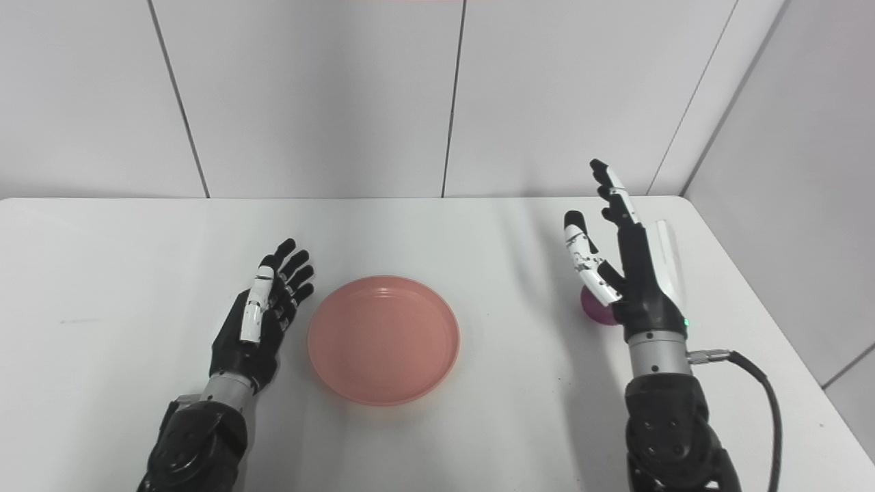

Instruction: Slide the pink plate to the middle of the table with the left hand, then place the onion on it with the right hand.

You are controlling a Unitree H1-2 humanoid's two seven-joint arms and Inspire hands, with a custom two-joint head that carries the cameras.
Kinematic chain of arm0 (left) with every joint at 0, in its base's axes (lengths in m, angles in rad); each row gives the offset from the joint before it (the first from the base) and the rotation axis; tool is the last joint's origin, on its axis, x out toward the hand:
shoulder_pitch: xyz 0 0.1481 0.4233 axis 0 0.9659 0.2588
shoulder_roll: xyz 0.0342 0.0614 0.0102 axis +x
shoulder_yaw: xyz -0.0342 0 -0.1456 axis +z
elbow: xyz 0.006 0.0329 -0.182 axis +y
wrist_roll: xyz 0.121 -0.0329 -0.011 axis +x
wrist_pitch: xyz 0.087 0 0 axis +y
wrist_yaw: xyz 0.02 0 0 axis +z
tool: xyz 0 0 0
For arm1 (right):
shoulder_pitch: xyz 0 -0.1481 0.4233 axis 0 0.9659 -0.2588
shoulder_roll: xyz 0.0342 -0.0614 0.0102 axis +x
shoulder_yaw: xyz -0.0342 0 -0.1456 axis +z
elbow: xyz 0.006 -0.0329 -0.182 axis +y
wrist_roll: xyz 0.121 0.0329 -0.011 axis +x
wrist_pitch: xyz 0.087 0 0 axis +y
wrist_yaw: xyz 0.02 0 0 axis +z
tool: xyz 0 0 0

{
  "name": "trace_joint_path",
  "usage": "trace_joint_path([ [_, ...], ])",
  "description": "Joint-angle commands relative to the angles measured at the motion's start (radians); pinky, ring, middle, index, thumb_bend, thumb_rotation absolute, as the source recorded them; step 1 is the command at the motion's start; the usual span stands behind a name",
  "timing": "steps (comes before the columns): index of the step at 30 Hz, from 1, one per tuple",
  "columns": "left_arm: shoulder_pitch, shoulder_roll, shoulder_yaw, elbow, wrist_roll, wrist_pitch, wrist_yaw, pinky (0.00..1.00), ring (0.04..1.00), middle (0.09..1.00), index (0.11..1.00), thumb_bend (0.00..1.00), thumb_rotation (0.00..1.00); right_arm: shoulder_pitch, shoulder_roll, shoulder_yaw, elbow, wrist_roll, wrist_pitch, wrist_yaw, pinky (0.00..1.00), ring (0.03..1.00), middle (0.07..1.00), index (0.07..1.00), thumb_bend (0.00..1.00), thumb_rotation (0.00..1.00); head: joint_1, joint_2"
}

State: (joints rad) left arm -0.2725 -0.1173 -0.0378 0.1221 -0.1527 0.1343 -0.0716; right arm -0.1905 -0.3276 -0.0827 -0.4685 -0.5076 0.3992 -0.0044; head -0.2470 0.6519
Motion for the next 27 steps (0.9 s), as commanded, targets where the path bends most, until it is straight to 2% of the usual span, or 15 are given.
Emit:
trace_joint_path([
  [1, -0.002, -0.003, -0.006, -0.002, -0.014, -0.009, -0.020, 0.95, 0.950, 0.947, 0.931, 0.44, 1.00, -0.037, -0.042, -0.019, -0.031, -0.049, 0.023, 0.008, 0.80, 0.884, 0.925, 0.943, 0.57, 0.60, -0.003, -0.001],
  [5, 0.000, -0.004, -0.005, -0.011, -0.012, 0.001, -0.019, 0.95, 0.948, 0.946, 0.931, 0.44, 1.00, -0.042, -0.060, -0.042, -0.034, -0.098, 0.063, 0.033, 0.74, 0.848, 0.899, 0.940, 0.68, 0.45, -0.005, 0.000],
  [10, 0.002, -0.001, -0.007, -0.017, -0.005, 0.008, -0.015, 0.95, 0.944, 0.945, 0.929, 0.44, 1.00, -0.036, -0.070, -0.068, -0.013, -0.165, 0.070, 0.070, 0.73, 0.852, 0.897, 0.942, 0.75, 0.41, -0.021, 0.003],
  [15, 0.001, 0.006, -0.005, -0.005, -0.018, -0.003, -0.033, 0.96, 0.956, 0.953, 0.936, 0.45, 1.00, -0.025, -0.081, -0.077, 0.024, -0.179, 0.063, 0.065, 0.74, 0.870, 0.914, 0.951, 0.85, 0.34, -0.025, 0.005],
  [19, 0.001, 0.004, -0.008, -0.012, -0.011, 0.005, -0.028, 0.95, 0.948, 0.947, 0.930, 0.45, 1.00, -0.017, -0.093, -0.078, 0.055, -0.188, 0.060, 0.067, 0.77, 0.894, 0.936, 0.958, 0.89, 0.30, -0.022, 0.005],
  [27, 0.003, 0.006, -0.011, -0.013, -0.012, 0.007, -0.031, 0.95, 0.946, 0.947, 0.934, 0.45, 1.00, -0.008, -0.121, -0.091, 0.137, -0.147, 0.042, 0.067, 0.78, 0.900, 0.951, 0.964, 0.94, 0.32, -0.020, 0.009],
])
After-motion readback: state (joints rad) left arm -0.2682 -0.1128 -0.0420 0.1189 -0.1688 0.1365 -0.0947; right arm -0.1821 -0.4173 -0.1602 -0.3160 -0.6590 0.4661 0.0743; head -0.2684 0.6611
